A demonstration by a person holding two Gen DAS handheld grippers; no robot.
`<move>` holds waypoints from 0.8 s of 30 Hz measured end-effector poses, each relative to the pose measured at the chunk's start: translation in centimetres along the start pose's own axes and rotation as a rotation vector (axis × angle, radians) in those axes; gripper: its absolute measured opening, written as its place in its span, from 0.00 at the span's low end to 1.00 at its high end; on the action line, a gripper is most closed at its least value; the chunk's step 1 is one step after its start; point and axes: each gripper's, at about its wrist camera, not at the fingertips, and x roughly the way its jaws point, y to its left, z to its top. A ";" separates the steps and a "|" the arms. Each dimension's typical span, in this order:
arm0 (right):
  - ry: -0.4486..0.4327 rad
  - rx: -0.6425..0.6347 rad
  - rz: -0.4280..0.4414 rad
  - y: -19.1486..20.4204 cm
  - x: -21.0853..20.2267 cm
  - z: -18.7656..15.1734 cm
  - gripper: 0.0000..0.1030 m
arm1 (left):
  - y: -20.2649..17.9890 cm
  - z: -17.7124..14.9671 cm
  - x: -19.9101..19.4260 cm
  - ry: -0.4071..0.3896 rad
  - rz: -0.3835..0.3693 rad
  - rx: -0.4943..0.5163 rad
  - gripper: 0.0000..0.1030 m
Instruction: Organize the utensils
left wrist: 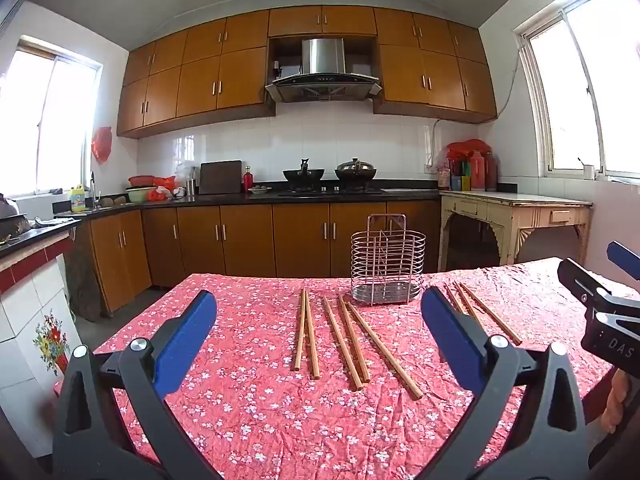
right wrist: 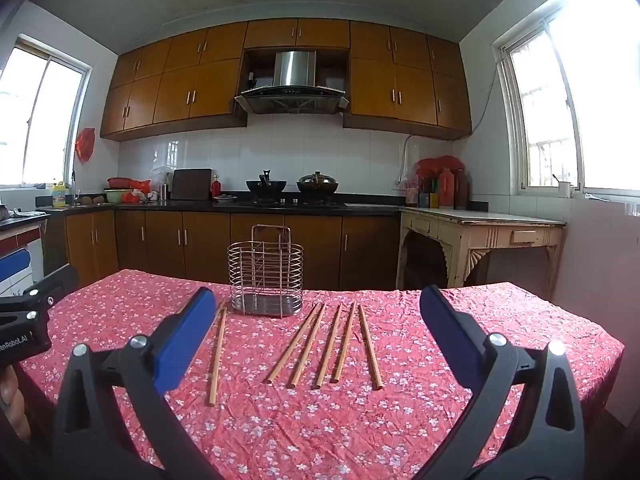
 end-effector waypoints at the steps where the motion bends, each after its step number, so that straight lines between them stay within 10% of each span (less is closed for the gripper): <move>1: 0.001 -0.002 0.000 0.0 0.0 0.0 0.96 | 0.0 0.0 0.0 -0.001 -0.001 -0.006 0.98; 24: 0.008 -0.001 0.003 0.0 0.0 -0.1 0.96 | 0.1 0.1 -0.4 0.008 0.001 -0.003 0.98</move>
